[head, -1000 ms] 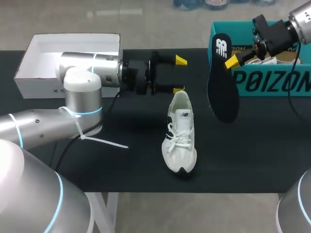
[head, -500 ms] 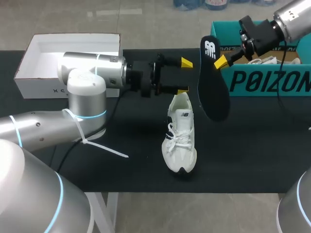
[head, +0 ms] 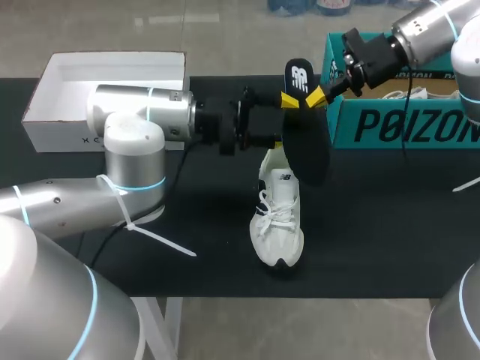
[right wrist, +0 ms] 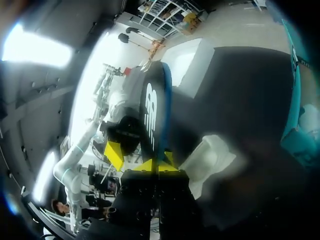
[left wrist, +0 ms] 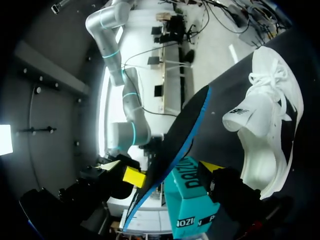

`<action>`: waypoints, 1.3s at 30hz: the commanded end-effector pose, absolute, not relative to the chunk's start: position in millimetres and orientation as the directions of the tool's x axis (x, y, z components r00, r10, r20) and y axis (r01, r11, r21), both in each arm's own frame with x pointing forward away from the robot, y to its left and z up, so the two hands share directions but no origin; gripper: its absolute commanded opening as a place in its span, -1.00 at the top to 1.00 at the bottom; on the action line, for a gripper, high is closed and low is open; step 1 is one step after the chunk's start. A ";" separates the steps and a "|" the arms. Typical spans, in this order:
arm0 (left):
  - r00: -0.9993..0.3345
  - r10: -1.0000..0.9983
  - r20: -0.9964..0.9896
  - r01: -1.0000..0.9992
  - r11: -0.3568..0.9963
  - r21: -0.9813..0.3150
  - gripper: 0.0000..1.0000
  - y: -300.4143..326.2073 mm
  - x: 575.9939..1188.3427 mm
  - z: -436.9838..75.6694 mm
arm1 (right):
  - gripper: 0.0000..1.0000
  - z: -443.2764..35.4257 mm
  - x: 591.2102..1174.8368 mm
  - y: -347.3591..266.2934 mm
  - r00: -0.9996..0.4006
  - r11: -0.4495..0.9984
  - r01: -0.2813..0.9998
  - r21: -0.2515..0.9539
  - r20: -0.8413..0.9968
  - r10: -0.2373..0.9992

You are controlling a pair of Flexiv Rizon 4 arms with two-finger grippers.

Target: Take the shoe out of the shoebox, open the shoe tongue, remove and reinsert the insole, then place the shoe into the shoebox

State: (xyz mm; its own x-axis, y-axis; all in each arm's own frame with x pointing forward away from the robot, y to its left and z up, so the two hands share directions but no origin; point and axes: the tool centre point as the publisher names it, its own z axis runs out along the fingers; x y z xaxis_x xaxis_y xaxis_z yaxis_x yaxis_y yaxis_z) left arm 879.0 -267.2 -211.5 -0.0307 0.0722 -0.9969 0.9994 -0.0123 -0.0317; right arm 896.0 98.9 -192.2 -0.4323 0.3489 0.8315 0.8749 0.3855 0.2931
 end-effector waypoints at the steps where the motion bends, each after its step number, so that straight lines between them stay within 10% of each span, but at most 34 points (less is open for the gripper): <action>1: -0.023 0.072 -0.997 1.000 -0.004 -0.024 -1.00 -268.1 876.1 -213.8 | 1.00 -193.1 902.4 105.0 -0.433 0.395 0.872 0.289 0.833 0.345; 6: -0.015 0.076 -0.997 1.000 -0.003 -0.016 -0.06 -268.6 876.4 -214.8 | 1.00 -191.5 904.0 106.6 -0.437 0.395 0.870 0.295 0.832 0.341; 12: -0.009 0.076 -0.997 1.000 -0.010 -0.010 0.53 -269.9 878.5 -215.5 | 1.00 -189.8 903.4 107.4 -0.440 0.390 0.870 0.303 0.833 0.335; 29: -0.005 0.064 -0.998 1.000 -0.020 -0.006 1.00 -272.3 882.6 -216.7 | 1.00 -191.3 899.7 116.2 -0.445 0.398 0.865 0.306 0.833 0.328; 30: -0.005 0.064 -0.998 1.000 -0.020 -0.007 1.00 -272.2 882.7 -216.9 | 0.91 -191.8 899.5 116.3 -0.441 0.395 0.868 0.301 0.832 0.337; 32: -0.007 0.066 -0.998 1.000 -0.019 -0.008 1.00 -271.6 883.1 -217.7 | -1.00 -194.0 899.1 115.1 -0.439 0.397 0.870 0.291 0.824 0.359; 39: -0.019 0.075 -0.997 1.000 -0.017 -0.020 1.00 -265.5 884.3 -220.3 | -1.00 -197.4 890.3 94.5 -0.456 0.369 0.875 0.312 0.788 0.414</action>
